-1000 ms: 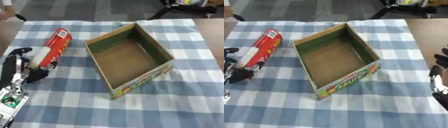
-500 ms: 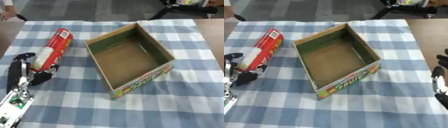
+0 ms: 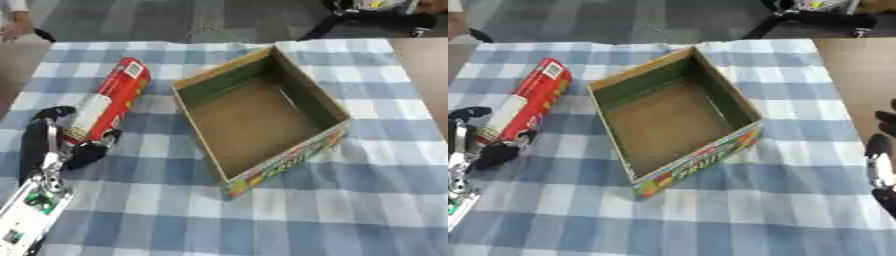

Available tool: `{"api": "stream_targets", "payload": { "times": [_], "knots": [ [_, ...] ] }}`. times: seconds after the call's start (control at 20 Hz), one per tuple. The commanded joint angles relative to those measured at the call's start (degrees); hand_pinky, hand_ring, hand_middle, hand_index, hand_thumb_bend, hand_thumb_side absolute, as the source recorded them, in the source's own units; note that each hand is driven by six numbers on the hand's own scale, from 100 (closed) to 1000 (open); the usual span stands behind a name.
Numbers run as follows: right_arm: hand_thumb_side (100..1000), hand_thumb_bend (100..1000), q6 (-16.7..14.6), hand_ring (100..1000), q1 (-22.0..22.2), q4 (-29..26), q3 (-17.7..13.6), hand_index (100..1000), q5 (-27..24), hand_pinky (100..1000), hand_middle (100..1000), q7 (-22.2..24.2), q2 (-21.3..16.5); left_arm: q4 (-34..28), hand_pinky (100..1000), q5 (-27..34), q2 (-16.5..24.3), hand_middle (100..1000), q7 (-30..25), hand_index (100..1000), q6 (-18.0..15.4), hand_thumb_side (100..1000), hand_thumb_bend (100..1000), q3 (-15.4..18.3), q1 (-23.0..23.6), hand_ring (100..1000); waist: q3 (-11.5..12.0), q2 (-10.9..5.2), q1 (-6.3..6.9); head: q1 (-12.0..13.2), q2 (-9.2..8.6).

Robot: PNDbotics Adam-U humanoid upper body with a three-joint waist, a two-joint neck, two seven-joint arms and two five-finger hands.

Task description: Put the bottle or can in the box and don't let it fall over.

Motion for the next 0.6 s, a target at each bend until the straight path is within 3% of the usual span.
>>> {"api": "stream_targets", "payload": {
  "times": [0.05, 0.6],
  "knots": [
    [528, 100, -0.06, 847, -0.3, -1.03, -0.36, 892, 0.12, 853, 1000, 0.1, -0.77, -0.15, 647, -1.12, 0.69, 760, -0.5, 781, -0.04, 236, 649, 0.06, -0.93, 601, -0.11, -0.87, 0.09, 0.18, -0.88],
    [529, 100, -0.11, 847, -0.43, -1.03, -0.33, 891, 0.1, 853, 1000, 0.17, -0.73, 2.09, 607, -3.35, 0.26, 739, -2.15, 777, -1.28, 190, 626, -0.49, -1.02, 560, -0.23, -0.62, 0.03, 0.23, -0.94]
  ]
}}
